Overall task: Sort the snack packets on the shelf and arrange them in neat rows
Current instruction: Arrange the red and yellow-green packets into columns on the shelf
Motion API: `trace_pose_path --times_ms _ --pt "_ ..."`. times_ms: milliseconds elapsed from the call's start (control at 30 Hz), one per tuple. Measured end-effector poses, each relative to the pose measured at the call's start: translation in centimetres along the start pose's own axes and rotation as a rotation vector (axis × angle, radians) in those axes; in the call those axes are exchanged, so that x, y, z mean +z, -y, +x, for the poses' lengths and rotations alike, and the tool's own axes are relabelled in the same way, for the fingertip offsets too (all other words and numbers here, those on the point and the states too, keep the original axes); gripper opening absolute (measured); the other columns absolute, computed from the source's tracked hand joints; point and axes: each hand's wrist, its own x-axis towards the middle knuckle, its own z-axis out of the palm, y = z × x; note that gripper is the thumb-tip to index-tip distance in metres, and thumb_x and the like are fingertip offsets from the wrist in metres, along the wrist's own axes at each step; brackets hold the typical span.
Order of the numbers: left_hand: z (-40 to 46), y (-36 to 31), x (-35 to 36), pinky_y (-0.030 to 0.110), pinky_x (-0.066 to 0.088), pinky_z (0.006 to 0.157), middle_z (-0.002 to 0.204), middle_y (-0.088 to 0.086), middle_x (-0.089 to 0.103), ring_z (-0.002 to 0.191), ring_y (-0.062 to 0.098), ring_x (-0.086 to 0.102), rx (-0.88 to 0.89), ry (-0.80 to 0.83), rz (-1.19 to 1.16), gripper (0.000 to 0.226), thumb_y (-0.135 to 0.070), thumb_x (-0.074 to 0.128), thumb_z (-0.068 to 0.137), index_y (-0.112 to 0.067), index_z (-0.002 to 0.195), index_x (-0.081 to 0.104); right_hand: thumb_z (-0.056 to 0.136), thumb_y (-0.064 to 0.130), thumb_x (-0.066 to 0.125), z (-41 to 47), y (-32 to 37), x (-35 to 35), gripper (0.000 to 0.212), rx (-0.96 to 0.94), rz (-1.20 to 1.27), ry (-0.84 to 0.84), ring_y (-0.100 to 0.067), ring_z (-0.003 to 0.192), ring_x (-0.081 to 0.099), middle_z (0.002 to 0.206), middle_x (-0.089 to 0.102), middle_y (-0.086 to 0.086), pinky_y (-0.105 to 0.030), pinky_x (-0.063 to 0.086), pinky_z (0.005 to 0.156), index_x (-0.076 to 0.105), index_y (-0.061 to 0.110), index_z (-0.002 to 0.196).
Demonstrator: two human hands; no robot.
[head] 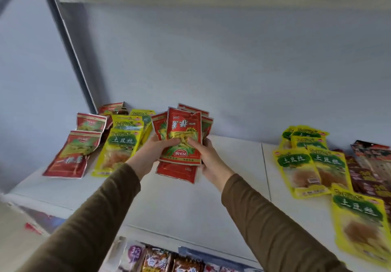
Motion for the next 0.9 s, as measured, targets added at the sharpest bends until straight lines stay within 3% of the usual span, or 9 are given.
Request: trace_pose_path --times_ms 133,233,367,533,600,667,733,833,900 --pt "2.3 -0.2 -2.2 0.051 0.062 0.083 0.122 0.008 0.068 0.097 0.032 0.075 0.032 -0.124 0.059 0.089 -0.022 0.086 0.081 -0.032 0.148 0.028 0.079 0.039 0.085 2.7 -1.1 3.2 0.072 -0.037 0.0 -0.064 -0.017 0.097 0.075 0.118 0.073 0.002 -0.037 0.058 0.078 0.043 0.032 0.137" --pt "3.2 -0.3 -3.4 0.053 0.061 0.086 0.128 0.008 0.065 0.1 0.033 0.073 -0.017 -0.061 0.129 0.107 -0.037 0.084 0.083 -0.044 0.159 0.009 0.078 0.04 0.085 4.4 -1.7 4.6 0.071 -0.036 -0.067 -0.026 -0.019 0.102 0.074 0.117 0.074 0.004 -0.044 0.058 0.089 0.045 0.036 0.136" --pt "4.1 -0.4 -4.7 0.038 0.063 0.064 0.116 0.002 0.068 0.086 0.026 0.077 -0.049 -0.045 0.161 0.114 -0.042 0.082 0.085 -0.046 0.161 -0.004 0.082 0.054 0.076 5.4 -1.7 4.8 0.062 -0.018 -0.186 0.069 -0.02 0.107 0.072 0.119 0.074 0.003 -0.041 0.054 0.095 0.052 0.034 0.136" --pt "5.1 0.9 -5.1 0.053 0.062 0.085 0.129 0.006 0.065 0.097 0.029 0.076 0.029 -0.051 0.147 0.12 -0.023 0.082 0.087 -0.04 0.161 -0.011 0.096 0.057 0.059 6.0 -2.0 5.0 0.054 -0.092 -0.168 -0.027 -0.024 0.111 0.07 0.124 0.071 -0.005 -0.051 0.051 0.103 0.05 0.026 0.14" --pt "5.3 1.2 -5.1 0.049 0.063 0.085 0.13 0.006 0.065 0.098 0.026 0.076 0.089 -0.025 0.199 0.112 -0.017 0.078 0.09 -0.035 0.162 -0.006 0.098 0.054 0.056 6.0 -2.6 5.9 0.06 -0.114 -0.19 -0.052 -0.024 0.113 0.069 0.131 0.065 -0.006 -0.052 0.052 0.102 0.033 0.028 0.147" --pt "5.5 1.3 -5.0 0.043 0.064 0.081 0.122 0.003 0.069 0.094 0.021 0.076 0.138 -0.019 0.292 0.091 -0.016 0.073 0.093 -0.034 0.16 0.015 0.099 0.057 0.051 6.1 -3.1 7.0 0.063 -0.139 -0.255 -0.069 -0.022 0.116 0.066 0.138 0.06 -0.003 -0.05 0.052 0.103 0.021 0.037 0.15" --pt "5.7 1.5 -5.0 0.04 0.064 0.08 0.12 0.002 0.07 0.093 0.018 0.076 0.174 -0.031 0.349 0.073 -0.018 0.07 0.095 -0.035 0.152 0.029 0.1 0.056 0.049 6.3 -3.5 7.9 0.059 -0.175 -0.267 -0.143 -0.021 0.117 0.065 0.138 0.06 -0.003 -0.049 0.052 0.102 0.025 0.035 0.15" --pt "5.8 1.7 -5.2 0.042 0.063 0.084 0.133 0.003 0.063 0.104 0.021 0.072 0.208 -0.052 0.44 0.081 -0.026 0.068 0.097 -0.033 0.162 0.019 0.102 0.053 0.048 6.7 -4.2 8.9 0.054 -0.205 -0.216 -0.232 -0.02 0.117 0.064 0.135 0.061 0.0 -0.049 0.052 0.102 0.032 0.034 0.149" --pt "5.8 1.8 -5.2 0.049 0.057 0.098 0.151 0.006 0.049 0.125 0.027 0.061 0.241 -0.084 0.546 0.083 -0.033 0.067 0.097 -0.032 0.163 0.016 0.101 0.056 0.046 6.8 -4.4 9.3 0.06 -0.18 -0.179 -0.277 -0.023 0.125 0.059 0.142 0.056 -0.002 -0.051 0.049 0.106 0.027 0.035 0.153"
